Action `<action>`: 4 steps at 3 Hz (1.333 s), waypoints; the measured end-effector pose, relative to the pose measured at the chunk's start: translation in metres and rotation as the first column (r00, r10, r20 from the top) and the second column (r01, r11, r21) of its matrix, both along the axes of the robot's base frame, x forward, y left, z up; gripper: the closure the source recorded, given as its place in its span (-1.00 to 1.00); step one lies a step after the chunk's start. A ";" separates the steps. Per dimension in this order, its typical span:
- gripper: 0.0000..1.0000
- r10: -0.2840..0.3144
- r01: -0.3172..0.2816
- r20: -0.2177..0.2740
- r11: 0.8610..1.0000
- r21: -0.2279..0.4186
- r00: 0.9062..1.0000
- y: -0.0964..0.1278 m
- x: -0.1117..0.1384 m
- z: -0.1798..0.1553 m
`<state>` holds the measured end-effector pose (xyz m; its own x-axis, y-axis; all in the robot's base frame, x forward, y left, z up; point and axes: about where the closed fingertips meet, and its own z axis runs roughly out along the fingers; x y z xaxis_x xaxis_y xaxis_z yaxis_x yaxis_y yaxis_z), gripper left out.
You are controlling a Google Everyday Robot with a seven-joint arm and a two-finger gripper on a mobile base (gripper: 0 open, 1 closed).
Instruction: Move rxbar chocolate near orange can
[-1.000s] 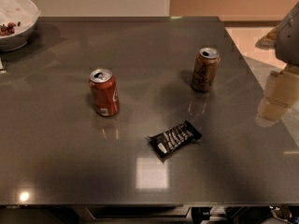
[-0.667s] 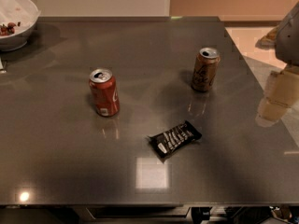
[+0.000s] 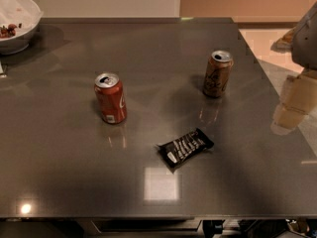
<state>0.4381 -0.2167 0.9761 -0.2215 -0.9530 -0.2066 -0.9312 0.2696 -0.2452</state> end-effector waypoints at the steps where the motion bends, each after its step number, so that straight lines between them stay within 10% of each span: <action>1: -1.00 0.000 0.000 0.000 1.000 0.000 1.000 0.000 0.000 0.000; 3: -1.00 0.000 0.000 0.000 1.000 0.000 1.000 0.000 0.000 0.000; 4: -1.00 0.125 -0.123 -0.070 0.992 0.039 0.990 0.036 -0.004 -0.035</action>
Offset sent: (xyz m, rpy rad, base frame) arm -0.0173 0.1070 -0.1122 0.1118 0.2566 0.4013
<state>0.4341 -0.1807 0.9410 -0.1176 -0.9666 -0.2276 -0.9729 0.1580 -0.1686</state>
